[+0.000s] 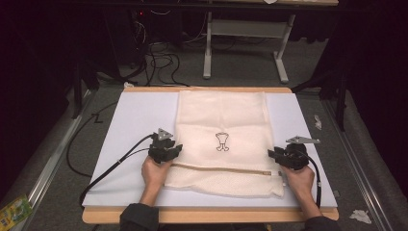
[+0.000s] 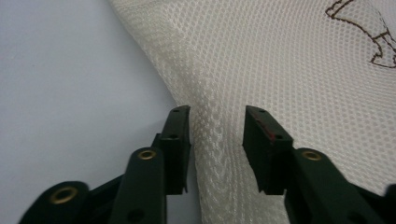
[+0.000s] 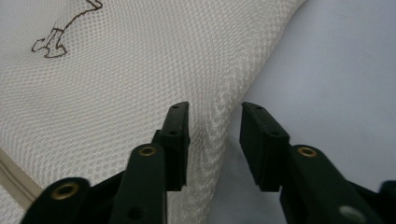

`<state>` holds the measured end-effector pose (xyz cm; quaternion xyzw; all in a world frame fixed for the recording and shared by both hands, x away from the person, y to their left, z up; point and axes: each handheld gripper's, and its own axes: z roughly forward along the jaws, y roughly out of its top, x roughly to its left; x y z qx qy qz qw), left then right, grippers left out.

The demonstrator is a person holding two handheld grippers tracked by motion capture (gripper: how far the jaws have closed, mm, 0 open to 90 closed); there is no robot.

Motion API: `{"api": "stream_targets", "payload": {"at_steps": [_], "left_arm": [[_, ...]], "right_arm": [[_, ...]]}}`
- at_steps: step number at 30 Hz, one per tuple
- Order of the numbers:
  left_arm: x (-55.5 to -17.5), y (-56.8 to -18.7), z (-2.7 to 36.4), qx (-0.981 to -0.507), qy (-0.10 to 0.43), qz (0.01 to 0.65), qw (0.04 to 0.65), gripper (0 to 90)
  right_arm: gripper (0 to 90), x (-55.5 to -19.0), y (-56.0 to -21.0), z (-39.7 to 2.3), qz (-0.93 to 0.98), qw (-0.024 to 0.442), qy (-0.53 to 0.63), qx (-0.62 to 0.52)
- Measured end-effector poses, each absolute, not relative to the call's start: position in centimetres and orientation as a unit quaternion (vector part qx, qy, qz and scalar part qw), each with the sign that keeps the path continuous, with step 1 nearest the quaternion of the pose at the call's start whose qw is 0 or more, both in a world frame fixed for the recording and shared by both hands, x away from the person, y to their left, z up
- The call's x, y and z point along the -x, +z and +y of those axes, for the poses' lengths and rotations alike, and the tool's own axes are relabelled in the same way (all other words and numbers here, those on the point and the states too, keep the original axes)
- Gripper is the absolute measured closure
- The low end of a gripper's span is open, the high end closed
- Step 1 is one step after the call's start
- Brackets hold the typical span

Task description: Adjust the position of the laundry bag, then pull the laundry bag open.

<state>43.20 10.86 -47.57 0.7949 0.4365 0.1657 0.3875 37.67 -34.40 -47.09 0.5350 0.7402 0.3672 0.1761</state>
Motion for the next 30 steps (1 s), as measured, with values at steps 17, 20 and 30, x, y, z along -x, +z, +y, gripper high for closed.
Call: {"api": "stream_targets", "payload": {"at_steps": [17,20,30], "left_arm": [[-37.5,-45.7,10.6,-0.792,0.232,0.386,0.412,47.2],[-36.9,-45.5,10.3,-0.792,0.225,0.376,0.425,46.6],[-36.4,-45.3,7.8,-0.806,0.197,0.35,0.435,45.2]], "right_arm": [[44.3,-35.0,-46.3,-34.9,0.727,0.183,0.388,-0.535],[44.6,-34.7,-46.3,-34.8,0.73,0.184,0.385,-0.533],[44.3,-33.6,-47.2,-34.4,0.731,0.166,0.38,-0.542]]}}
